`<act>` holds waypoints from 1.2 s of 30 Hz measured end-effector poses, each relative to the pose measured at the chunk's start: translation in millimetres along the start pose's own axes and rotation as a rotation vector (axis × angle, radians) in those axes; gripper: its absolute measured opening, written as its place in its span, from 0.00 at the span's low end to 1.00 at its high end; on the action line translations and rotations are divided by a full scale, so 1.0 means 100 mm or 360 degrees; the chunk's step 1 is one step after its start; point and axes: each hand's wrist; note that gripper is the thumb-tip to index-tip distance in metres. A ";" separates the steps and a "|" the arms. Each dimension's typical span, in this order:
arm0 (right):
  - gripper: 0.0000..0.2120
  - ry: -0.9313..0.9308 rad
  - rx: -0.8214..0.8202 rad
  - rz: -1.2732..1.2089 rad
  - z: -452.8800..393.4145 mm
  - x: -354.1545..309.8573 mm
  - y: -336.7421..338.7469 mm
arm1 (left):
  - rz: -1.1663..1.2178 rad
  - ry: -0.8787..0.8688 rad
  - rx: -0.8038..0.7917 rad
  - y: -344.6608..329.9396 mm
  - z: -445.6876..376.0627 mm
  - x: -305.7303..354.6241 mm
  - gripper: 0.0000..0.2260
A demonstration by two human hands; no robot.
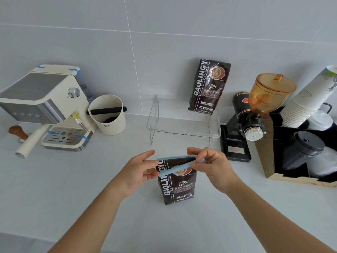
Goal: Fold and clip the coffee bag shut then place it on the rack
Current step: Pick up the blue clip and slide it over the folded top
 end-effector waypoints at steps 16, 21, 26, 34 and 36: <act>0.21 0.0015 -0.0051 -0.0085 0.03 0.07 0.01 | 0.0096 0.0269 -0.0013 0.00 0.02 0.14 0.06; 0.17 -0.0035 -0.0146 0.0458 0.05 0.00 0.11 | 0.0115 0.0246 0.0020 0.01 0.02 0.13 0.08; 0.17 0.0224 -0.0084 0.1478 0.02 -0.12 0.22 | 0.0160 0.0216 0.0014 -0.02 0.06 0.11 0.06; 0.15 0.0187 0.0064 0.1419 0.02 -0.14 0.20 | 0.0128 0.0174 -0.0021 0.00 0.07 0.07 0.03; 0.16 0.0207 0.0088 0.1405 0.02 -0.14 0.15 | 0.0151 0.0169 -0.0037 0.01 0.07 0.07 0.05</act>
Point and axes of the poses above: each hand's wrist, its own z-axis away from the middle knuckle, its own y-axis out of the back of the hand, x = y × z, and after that the axes turned 15 degrees about z, right-handed
